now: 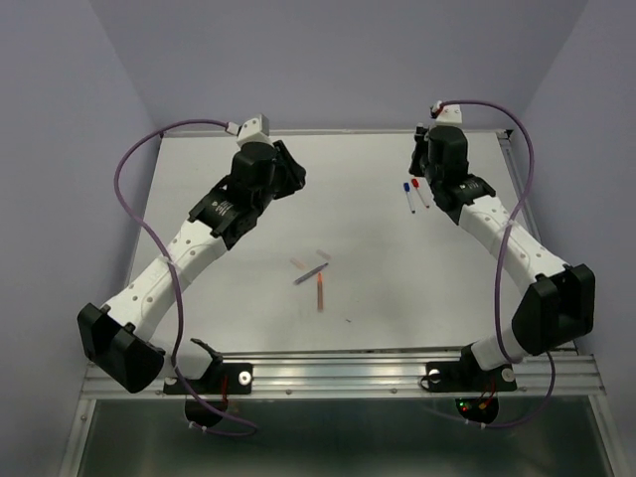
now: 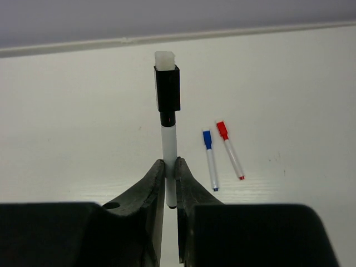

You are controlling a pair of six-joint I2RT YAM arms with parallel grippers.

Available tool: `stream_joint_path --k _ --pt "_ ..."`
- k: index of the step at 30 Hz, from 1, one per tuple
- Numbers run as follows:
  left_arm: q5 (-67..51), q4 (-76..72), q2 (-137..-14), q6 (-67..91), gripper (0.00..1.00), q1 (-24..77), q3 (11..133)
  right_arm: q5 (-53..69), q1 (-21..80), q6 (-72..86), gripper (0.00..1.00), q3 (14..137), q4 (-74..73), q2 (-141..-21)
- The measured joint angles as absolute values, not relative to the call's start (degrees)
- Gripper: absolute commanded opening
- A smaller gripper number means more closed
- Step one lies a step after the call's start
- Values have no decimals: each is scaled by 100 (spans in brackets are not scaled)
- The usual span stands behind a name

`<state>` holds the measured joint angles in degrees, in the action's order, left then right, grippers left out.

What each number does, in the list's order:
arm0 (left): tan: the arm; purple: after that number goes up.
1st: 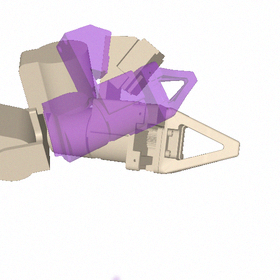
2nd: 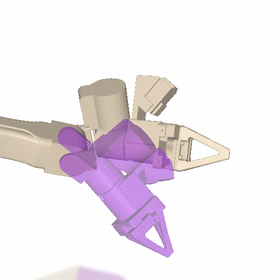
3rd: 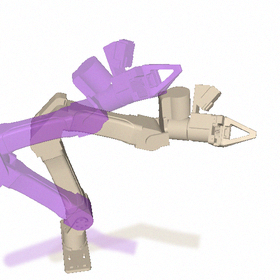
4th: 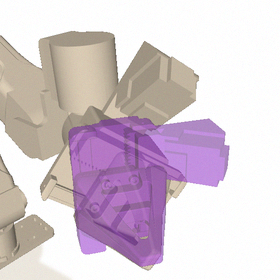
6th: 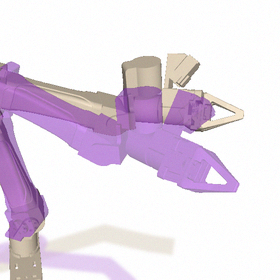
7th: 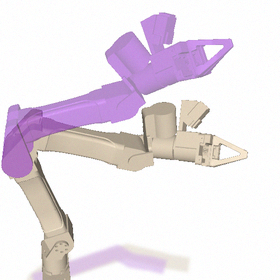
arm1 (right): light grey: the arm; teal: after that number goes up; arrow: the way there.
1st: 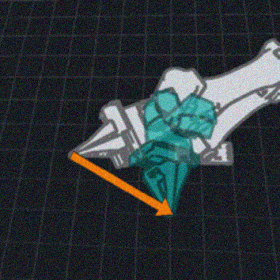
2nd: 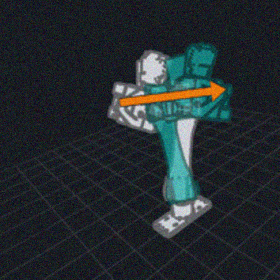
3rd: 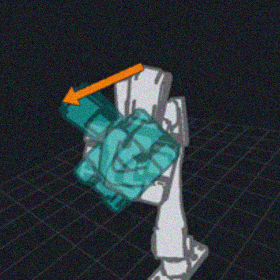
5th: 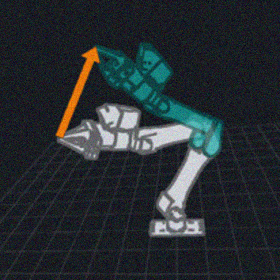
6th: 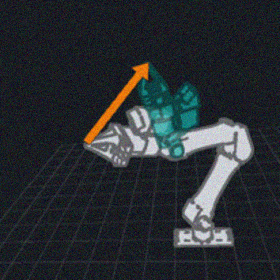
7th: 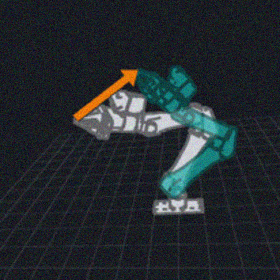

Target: Insert the pens into the pen caps

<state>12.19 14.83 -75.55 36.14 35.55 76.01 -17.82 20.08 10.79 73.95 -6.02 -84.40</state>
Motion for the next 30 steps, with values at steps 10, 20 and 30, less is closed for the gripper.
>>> stream_joint_path --k 10,20,30 --pt "1529 1774 -7242 3603 99 3210 7389 -1481 1865 899 1 7428 -1190 -9778" --pt "1636 2027 -7166 3673 99 3100 7183 -1260 1782 698 6 8187 -1520 -11050" --pt "1619 2193 -7137 3817 99 3063 6928 -1308 1656 620 24 8794 -1785 -11955"
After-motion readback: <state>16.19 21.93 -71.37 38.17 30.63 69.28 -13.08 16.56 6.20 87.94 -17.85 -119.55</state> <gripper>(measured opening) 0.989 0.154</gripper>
